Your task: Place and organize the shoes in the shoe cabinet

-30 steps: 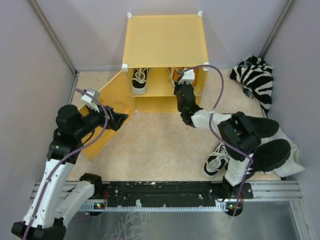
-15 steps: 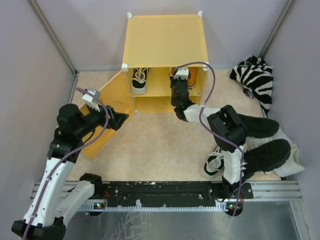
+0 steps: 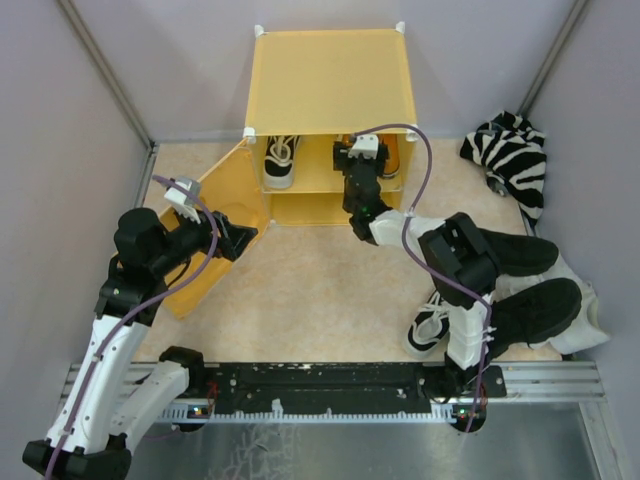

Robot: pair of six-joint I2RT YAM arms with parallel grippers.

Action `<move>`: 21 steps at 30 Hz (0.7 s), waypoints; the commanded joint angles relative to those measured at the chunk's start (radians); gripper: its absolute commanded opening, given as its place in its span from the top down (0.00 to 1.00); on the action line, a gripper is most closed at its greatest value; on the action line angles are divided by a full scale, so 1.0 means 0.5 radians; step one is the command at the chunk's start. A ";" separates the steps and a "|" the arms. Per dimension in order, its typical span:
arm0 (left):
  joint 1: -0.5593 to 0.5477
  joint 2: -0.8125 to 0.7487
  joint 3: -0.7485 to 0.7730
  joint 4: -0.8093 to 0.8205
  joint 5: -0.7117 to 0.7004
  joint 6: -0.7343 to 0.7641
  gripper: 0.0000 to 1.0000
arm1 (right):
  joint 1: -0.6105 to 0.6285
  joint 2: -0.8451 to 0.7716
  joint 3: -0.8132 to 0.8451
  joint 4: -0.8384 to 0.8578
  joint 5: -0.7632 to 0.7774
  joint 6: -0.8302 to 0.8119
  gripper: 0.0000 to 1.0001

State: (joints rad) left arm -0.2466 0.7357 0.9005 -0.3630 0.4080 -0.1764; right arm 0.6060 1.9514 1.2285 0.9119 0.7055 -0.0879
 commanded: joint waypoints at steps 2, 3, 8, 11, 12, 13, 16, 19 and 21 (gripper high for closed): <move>-0.010 -0.011 0.018 0.015 -0.008 0.036 0.01 | 0.060 -0.376 -0.071 0.098 0.001 -0.039 0.24; -0.009 -0.014 0.018 0.014 -0.006 0.033 0.01 | 0.075 -0.412 -0.097 0.069 -0.015 -0.044 0.23; -0.010 -0.021 0.024 0.016 -0.004 0.028 0.01 | 0.193 -0.675 -0.249 -0.187 -0.009 0.029 0.23; -0.010 -0.026 0.019 0.020 -0.012 0.025 0.01 | 0.259 -0.862 -0.362 -0.380 0.077 0.130 0.23; -0.010 -0.026 0.017 0.023 -0.012 0.025 0.01 | 0.279 -0.925 -0.407 -0.445 0.106 0.156 0.23; -0.010 -0.024 0.015 0.025 -0.011 0.022 0.01 | 0.296 -0.989 -0.444 -0.514 0.137 0.178 0.23; -0.010 -0.017 0.011 0.034 0.011 0.009 0.01 | 0.320 -1.170 -0.536 -0.719 0.195 0.248 0.23; -0.010 -0.010 0.011 0.052 0.037 -0.010 0.01 | 0.319 -1.271 -0.608 -0.789 0.152 0.252 0.23; -0.010 -0.001 0.020 0.057 0.058 -0.020 0.01 | 0.318 -1.221 -0.591 -0.817 0.128 0.208 0.23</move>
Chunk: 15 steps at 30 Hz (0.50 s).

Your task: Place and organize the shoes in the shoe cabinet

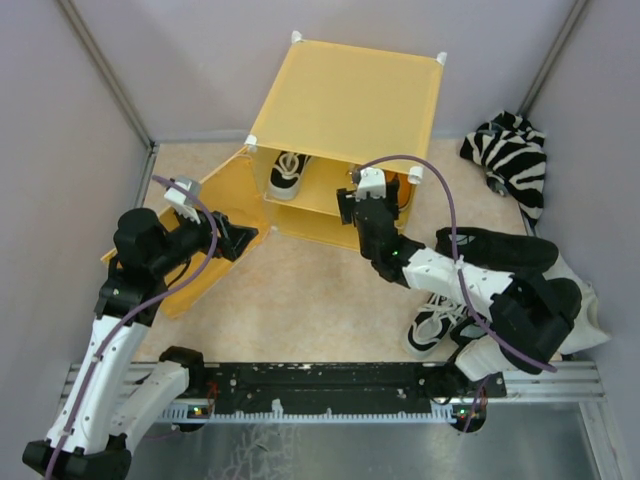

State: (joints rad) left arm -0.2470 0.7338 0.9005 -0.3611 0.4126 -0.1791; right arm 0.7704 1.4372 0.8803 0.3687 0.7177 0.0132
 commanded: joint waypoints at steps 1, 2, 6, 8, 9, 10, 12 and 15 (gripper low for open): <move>-0.009 0.004 0.023 0.053 0.056 -0.019 0.01 | -0.014 -0.142 0.125 0.263 0.085 -0.018 0.23; -0.009 0.004 0.027 0.055 0.066 -0.019 0.01 | -0.018 -0.086 0.146 0.264 0.050 -0.047 0.23; -0.009 -0.002 0.028 0.056 0.066 -0.014 0.01 | -0.037 0.196 0.257 0.323 -0.038 -0.227 0.23; -0.009 -0.007 0.020 0.054 0.054 -0.006 0.01 | -0.053 0.321 0.322 0.351 -0.045 -0.314 0.22; -0.009 -0.010 0.016 0.055 0.050 -0.004 0.01 | -0.058 0.366 0.347 0.374 -0.046 -0.346 0.22; -0.009 -0.012 0.014 0.055 0.047 0.000 0.01 | -0.064 0.404 0.364 0.414 -0.036 -0.382 0.22; -0.008 -0.008 0.012 0.053 0.042 0.002 0.01 | -0.062 0.506 0.390 0.481 -0.027 -0.479 0.21; -0.009 -0.003 0.020 0.045 0.027 0.011 0.01 | -0.032 0.523 0.384 0.500 -0.066 -0.651 0.20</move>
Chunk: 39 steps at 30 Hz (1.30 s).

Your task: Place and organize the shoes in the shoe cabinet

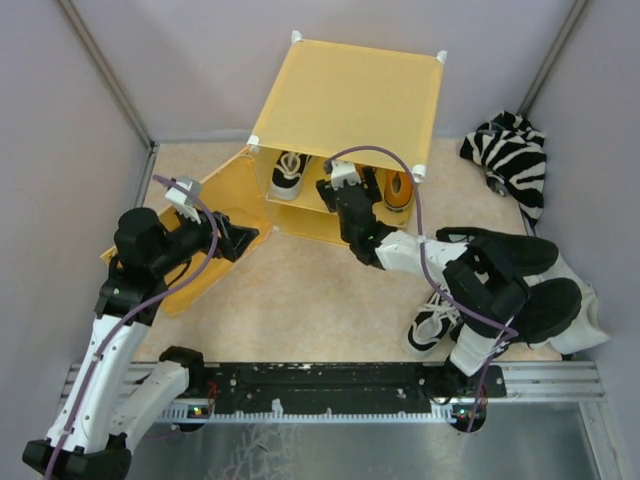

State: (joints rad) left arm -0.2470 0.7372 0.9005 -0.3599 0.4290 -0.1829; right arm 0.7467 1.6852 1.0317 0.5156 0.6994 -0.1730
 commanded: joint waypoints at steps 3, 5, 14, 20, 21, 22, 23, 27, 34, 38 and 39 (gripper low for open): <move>-0.009 -0.003 0.019 0.043 -0.015 0.022 0.01 | 0.034 0.009 0.033 0.224 -0.025 -0.471 0.17; -0.009 0.010 0.016 0.048 -0.010 0.022 0.01 | 0.034 -0.006 0.004 0.246 0.053 -0.558 0.16; -0.012 0.013 -0.012 0.063 -0.012 0.022 0.01 | 0.062 -0.354 -0.236 0.456 0.110 -0.601 0.10; -0.012 0.006 -0.015 0.060 -0.021 0.019 0.01 | 0.091 -0.604 -0.202 -0.077 -0.355 -0.440 0.09; -0.012 0.007 -0.016 0.061 -0.021 0.021 0.01 | 0.090 -0.634 -0.172 -0.212 -0.439 -0.388 0.08; -0.012 0.006 -0.013 0.063 -0.022 0.019 0.01 | 0.090 -0.661 -0.140 -0.343 -0.528 -0.329 0.08; -0.012 0.007 -0.009 0.063 -0.019 0.016 0.01 | 0.090 -0.680 -0.106 -0.477 -0.606 -0.276 0.08; -0.012 0.009 -0.014 0.066 -0.007 0.011 0.01 | 0.090 -0.768 0.007 -0.897 -0.924 -0.042 0.08; -0.012 -0.001 -0.012 0.072 0.011 0.004 0.01 | 0.094 -0.922 -0.043 -1.244 -1.245 0.171 0.09; -0.012 -0.006 -0.012 0.076 0.011 0.003 0.01 | 0.134 -1.019 -0.113 -1.407 -1.222 0.403 0.11; -0.012 -0.005 -0.010 0.076 0.010 0.001 0.01 | 0.155 -1.039 -0.103 -1.495 -1.154 0.482 0.12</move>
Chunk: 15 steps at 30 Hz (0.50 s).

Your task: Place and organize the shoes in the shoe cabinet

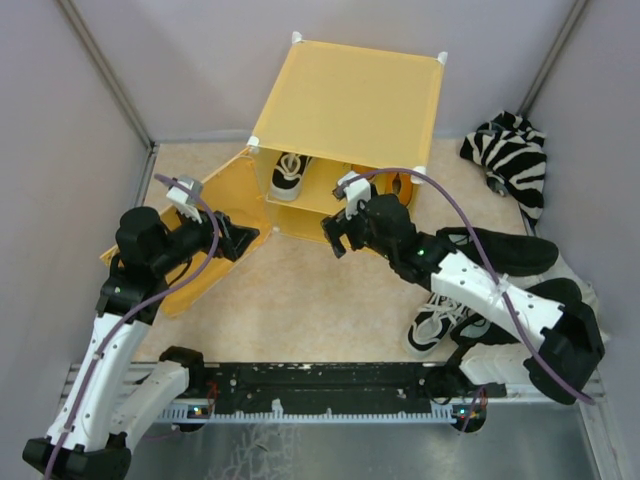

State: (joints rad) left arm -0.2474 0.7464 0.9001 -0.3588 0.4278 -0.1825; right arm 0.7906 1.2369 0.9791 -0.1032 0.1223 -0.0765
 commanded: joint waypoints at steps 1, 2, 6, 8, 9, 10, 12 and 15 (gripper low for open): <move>-0.011 -0.025 -0.007 0.072 0.010 0.000 0.01 | 0.107 -0.152 0.028 -0.392 0.083 0.358 0.13; -0.011 -0.025 -0.006 0.071 0.010 0.000 0.01 | 0.154 -0.170 0.059 -0.583 0.198 0.469 0.14; -0.011 -0.011 -0.003 0.082 0.014 -0.011 0.01 | 0.244 -0.265 0.137 -1.215 0.688 1.100 0.15; -0.013 -0.003 0.006 0.082 0.027 -0.015 0.01 | 0.245 -0.316 0.145 -1.563 0.869 1.491 0.18; -0.012 -0.002 0.012 0.082 0.030 -0.016 0.01 | 0.247 -0.335 0.135 -1.714 0.908 1.651 0.18; -0.011 -0.006 0.013 0.082 0.033 -0.019 0.01 | 0.247 -0.358 0.114 -1.850 0.938 1.809 0.18; -0.011 -0.015 0.013 0.082 0.031 -0.018 0.01 | 0.248 -0.404 0.032 -2.028 0.944 2.045 0.18; -0.013 -0.018 0.013 0.082 0.036 -0.020 0.01 | 0.247 -0.496 -0.129 -2.134 0.841 2.291 0.18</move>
State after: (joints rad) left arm -0.2474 0.7444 0.9001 -0.3504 0.4313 -0.1860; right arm 0.9134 1.0527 0.9726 -0.9607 0.5037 0.7712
